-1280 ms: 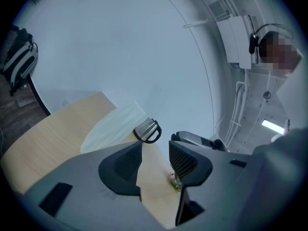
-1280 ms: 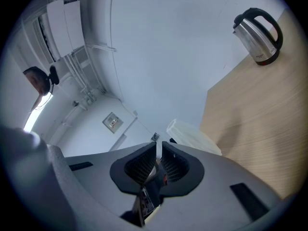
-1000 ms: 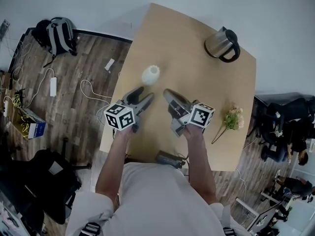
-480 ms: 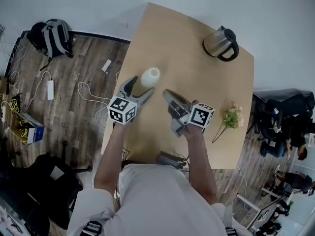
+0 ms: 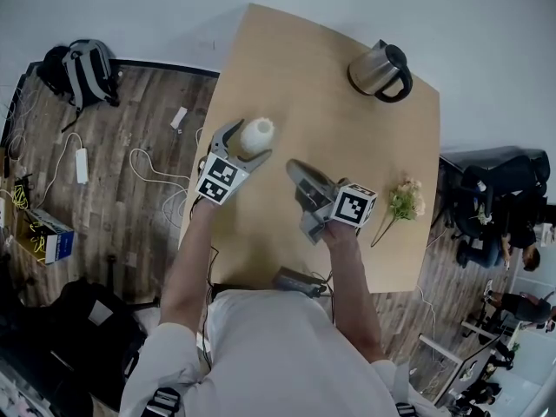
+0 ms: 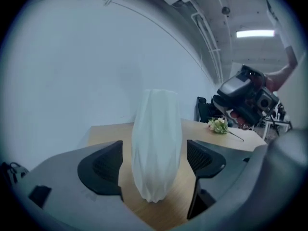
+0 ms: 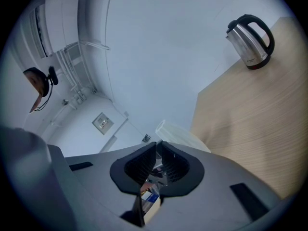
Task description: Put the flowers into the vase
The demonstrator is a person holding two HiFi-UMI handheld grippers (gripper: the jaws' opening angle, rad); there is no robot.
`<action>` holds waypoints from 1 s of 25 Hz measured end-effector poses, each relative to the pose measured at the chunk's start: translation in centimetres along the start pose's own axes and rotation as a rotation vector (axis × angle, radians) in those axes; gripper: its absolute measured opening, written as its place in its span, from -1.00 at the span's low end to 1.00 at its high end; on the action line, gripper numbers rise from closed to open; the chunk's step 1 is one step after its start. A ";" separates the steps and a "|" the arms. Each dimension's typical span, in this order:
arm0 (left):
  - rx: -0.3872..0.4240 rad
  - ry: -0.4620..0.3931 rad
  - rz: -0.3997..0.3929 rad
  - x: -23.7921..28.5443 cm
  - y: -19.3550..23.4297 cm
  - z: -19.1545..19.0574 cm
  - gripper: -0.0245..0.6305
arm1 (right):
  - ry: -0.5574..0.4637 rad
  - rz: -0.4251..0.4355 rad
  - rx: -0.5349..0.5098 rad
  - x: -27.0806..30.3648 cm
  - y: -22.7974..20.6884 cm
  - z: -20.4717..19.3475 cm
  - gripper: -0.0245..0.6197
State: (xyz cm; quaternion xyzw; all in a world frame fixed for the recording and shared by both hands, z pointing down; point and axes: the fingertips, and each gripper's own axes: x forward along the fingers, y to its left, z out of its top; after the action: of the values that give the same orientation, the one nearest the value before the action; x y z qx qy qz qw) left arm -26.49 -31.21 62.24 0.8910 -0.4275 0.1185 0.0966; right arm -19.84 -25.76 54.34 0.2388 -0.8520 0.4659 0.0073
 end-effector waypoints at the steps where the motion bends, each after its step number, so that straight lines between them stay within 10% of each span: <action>1: 0.027 0.015 -0.009 0.3 -0.1 -0.1 0.28 | -0.003 -0.005 0.002 -0.2 0.0 0.0 -0.85; 25: 0.094 0.006 -0.098 0.8 -4.1 0.8 0.14 | -0.094 -0.091 -0.001 -5.3 -0.2 -0.4 -0.85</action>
State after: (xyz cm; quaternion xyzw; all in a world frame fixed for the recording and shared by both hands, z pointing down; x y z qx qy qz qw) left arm -22.69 -29.49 61.42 0.9141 -0.3770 0.1359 0.0618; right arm -15.17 -23.45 53.45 0.2989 -0.8397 0.4531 -0.0115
